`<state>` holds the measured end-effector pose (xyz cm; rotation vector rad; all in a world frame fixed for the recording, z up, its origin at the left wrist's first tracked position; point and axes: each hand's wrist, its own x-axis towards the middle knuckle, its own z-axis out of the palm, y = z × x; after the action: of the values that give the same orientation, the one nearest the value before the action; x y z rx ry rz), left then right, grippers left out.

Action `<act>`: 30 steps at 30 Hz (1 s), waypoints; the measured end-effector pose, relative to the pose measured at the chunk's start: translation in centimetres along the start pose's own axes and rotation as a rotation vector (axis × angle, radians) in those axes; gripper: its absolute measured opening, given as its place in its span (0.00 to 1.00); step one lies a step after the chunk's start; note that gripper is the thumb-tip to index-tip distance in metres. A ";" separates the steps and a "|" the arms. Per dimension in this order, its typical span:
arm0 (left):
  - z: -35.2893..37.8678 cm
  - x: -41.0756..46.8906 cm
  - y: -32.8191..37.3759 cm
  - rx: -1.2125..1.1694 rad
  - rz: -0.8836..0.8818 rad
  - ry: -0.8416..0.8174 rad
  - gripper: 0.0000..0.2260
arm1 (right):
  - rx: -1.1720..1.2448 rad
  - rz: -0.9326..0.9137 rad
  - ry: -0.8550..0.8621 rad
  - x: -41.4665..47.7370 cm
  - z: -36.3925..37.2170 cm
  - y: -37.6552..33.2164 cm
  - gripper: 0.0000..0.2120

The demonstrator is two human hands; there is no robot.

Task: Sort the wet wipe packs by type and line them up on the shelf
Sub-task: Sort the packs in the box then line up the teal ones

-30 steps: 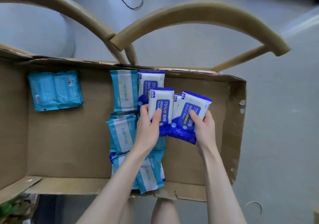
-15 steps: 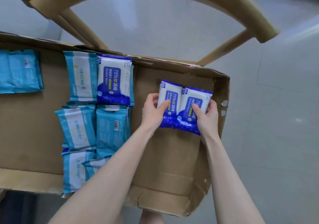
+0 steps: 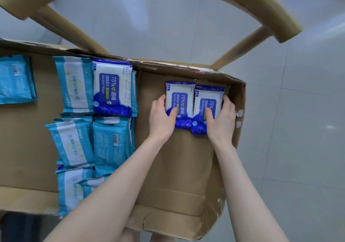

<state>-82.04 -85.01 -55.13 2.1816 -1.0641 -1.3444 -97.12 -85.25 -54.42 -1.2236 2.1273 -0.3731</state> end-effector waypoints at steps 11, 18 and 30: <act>-8.3 -8.0 -0.7 0.314 0.267 -0.060 0.16 | -0.120 -0.268 -0.148 -8.2 -2.7 -4.0 0.14; -15.4 -12.5 -5.6 0.258 0.150 0.043 0.15 | -0.083 -0.361 -0.204 -15.8 -0.1 -7.4 0.09; -21.7 -11.2 -13.2 0.143 -0.036 0.169 0.24 | -0.014 -0.120 -0.207 -22.5 9.7 -11.5 0.17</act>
<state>-60.62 -69.64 -46.43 2.3800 -1.0911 -1.1049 -75.11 -71.55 -46.72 -1.3406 1.8898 -0.2705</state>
